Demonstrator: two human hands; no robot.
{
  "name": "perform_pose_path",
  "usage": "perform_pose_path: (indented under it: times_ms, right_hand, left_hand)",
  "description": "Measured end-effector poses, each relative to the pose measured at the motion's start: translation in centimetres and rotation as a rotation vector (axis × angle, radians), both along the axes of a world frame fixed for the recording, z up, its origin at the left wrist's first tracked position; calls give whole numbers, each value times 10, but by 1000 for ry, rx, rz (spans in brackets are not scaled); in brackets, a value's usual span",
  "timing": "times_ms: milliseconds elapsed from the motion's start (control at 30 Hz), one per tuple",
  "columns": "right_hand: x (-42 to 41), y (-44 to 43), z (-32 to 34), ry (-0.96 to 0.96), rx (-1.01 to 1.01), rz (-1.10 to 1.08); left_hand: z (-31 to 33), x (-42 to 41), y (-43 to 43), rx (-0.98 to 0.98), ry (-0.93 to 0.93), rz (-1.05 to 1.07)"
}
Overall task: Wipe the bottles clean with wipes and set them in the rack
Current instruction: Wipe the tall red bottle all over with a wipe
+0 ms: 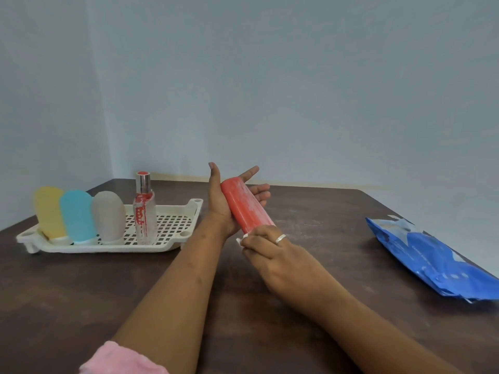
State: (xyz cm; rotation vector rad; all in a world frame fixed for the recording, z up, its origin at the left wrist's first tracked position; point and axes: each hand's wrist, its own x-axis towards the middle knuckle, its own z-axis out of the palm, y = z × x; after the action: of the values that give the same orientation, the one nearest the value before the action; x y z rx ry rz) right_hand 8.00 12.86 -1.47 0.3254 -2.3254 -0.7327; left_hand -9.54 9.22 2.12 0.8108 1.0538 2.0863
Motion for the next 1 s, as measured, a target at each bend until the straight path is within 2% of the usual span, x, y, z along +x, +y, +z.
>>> perform_pose_path:
  times_ms: [133, 333, 500, 633, 867, 1000]
  right_hand:
    - [-8, 2, 7, 15, -59, -31]
    - [-10, 4, 3, 127, -400, 4]
    - [-6, 3, 3, 41, -357, 5]
    - [-3, 2, 10, 98, -569, -31]
    - [8, -1, 13, -46, -589, -49]
    - [7, 6, 15, -6, -775, -120]
  left_hand:
    - [2, 0, -1, -3, -3, -14]
    - [0, 1, 0, 11, -19, -28]
    - [-1, -1, -1, 8, -46, -19]
    - [-1, -1, -2, 8, -55, -15]
    - [-5, -6, -7, 12, -75, -17]
    - [-7, -6, -8, 18, -74, -10]
